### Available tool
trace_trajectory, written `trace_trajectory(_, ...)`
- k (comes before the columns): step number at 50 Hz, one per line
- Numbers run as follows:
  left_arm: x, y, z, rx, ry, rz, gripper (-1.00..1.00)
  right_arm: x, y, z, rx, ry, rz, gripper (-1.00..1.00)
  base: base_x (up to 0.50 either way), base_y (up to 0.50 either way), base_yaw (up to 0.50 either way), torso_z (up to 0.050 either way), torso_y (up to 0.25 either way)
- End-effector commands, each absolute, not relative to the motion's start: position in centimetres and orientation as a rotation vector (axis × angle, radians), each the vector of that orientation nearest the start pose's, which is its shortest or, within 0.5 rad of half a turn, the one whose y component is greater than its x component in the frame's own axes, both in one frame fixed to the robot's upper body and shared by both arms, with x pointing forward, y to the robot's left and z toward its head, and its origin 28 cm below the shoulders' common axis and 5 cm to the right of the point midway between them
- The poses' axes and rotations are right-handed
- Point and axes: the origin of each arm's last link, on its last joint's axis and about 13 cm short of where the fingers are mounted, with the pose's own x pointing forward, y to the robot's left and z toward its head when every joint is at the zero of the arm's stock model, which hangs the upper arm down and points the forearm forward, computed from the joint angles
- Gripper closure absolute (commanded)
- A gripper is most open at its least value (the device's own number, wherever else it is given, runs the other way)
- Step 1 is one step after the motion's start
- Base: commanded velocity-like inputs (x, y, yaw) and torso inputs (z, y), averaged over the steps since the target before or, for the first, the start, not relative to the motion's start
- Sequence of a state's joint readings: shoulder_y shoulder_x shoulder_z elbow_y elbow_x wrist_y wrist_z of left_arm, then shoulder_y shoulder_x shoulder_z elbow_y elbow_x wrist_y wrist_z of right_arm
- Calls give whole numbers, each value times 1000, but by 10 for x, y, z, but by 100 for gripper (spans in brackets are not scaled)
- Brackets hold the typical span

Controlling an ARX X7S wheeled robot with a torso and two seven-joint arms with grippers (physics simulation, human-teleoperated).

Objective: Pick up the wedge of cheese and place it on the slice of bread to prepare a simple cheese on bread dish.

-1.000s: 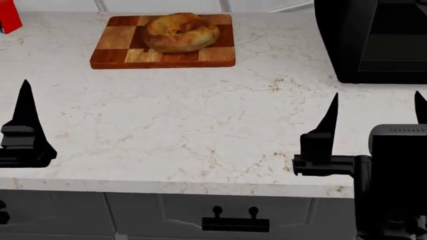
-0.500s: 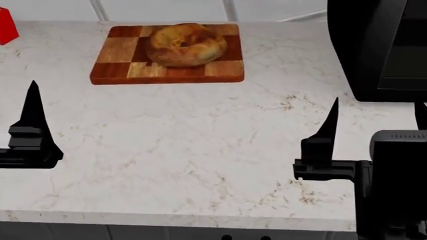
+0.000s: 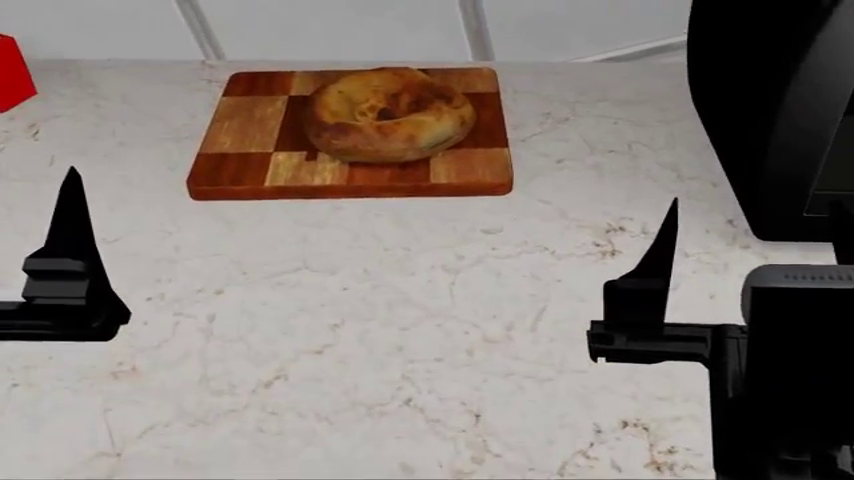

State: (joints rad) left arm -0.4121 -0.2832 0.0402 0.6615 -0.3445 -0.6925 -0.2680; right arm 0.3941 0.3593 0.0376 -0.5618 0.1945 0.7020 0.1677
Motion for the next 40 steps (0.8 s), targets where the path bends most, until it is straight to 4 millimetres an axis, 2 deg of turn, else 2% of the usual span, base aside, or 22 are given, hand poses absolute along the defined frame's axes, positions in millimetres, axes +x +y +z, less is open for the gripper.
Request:
trace_trajectory(1, 239, 227, 192, 13, -339, 20, -100, 248, -161, 182, -179, -268, -161, -100, 0, 0, 0, 0, 0)
trace_trajectory(8, 237, 226, 186, 6, -327, 23, -100, 248, -161, 180, -177, -267, -162, -100, 0, 0, 0, 0, 0)
trace_trajectory(15, 222, 225, 176, 10, -304, 30, -100, 249, -161, 179, -176, -260, -164, -100, 0, 0, 0, 0, 0)
trace_trajectory(23, 192, 232, 160, 24, -248, 68, -100, 253, -161, 175, -172, -248, -163, -100, 0, 0, 0, 0, 0)
trace_trajectory(29, 180, 240, 146, 41, -187, 100, -100, 255, -161, 173, -166, -242, -163, -100, 0, 0, 0, 0, 0)
trace_trajectory(40, 151, 245, 147, 59, -127, 191, -100, 255, -162, 171, -168, -234, -180, -100, 0, 0, 0, 0, 0)
